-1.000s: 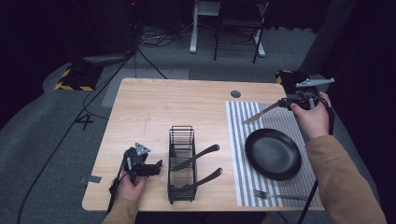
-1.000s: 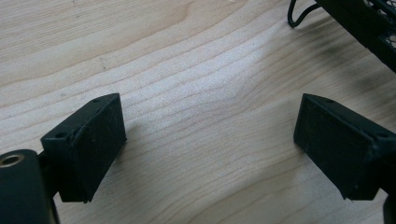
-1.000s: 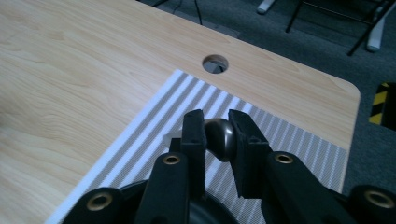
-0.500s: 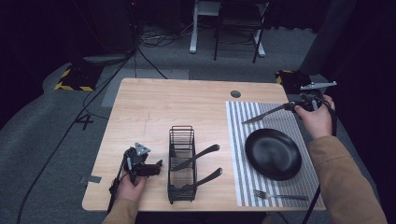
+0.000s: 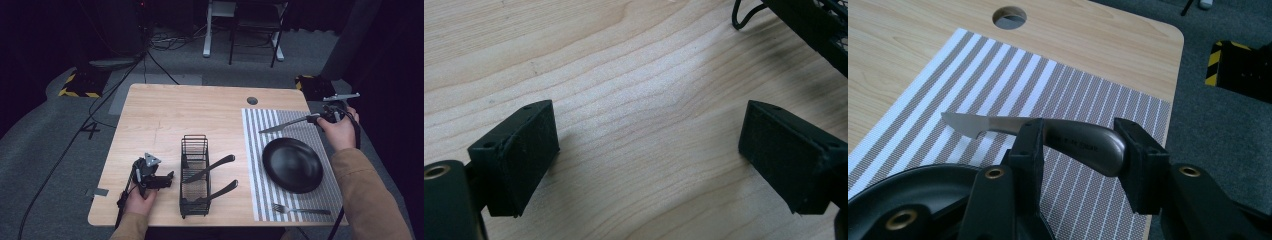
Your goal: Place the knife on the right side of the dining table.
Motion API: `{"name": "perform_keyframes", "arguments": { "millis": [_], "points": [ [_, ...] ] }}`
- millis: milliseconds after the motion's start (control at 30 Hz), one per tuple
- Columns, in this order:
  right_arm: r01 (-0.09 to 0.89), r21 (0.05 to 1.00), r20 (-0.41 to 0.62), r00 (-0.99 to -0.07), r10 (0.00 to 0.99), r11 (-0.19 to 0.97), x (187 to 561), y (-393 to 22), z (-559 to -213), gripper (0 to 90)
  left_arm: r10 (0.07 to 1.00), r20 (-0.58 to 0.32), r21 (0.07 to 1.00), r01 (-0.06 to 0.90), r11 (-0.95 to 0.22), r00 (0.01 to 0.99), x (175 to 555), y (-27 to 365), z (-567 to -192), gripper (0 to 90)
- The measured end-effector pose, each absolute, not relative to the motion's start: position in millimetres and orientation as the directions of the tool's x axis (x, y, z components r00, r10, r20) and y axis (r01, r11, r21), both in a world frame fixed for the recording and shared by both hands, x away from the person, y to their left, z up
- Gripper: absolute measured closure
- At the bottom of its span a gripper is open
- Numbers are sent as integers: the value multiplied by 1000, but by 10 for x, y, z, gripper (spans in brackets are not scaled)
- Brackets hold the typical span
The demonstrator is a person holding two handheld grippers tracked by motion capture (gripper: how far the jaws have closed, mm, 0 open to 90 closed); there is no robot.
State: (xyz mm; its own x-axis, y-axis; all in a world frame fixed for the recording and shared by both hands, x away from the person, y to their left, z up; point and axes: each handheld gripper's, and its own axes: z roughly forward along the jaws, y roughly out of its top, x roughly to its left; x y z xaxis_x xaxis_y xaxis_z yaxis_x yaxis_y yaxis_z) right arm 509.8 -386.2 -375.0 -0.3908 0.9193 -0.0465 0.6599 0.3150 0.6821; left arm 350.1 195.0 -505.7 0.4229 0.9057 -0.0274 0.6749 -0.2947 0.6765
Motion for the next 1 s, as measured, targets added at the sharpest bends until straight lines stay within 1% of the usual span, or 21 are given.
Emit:
{"name": "perform_keyframes", "arguments": {
  "millis": [600,1000],
  "points": [
    [688,666,-40,-354,934,289,5159,-3958,-3933,513,905,-26,676,674,-296,424,3502,1951,-5057,94],
    [705,659,-23,-328,944,261,5207,-4018,-4118,455,905,-27,675,676,-296,424,3501,1951,-5055,94]
  ]
}}
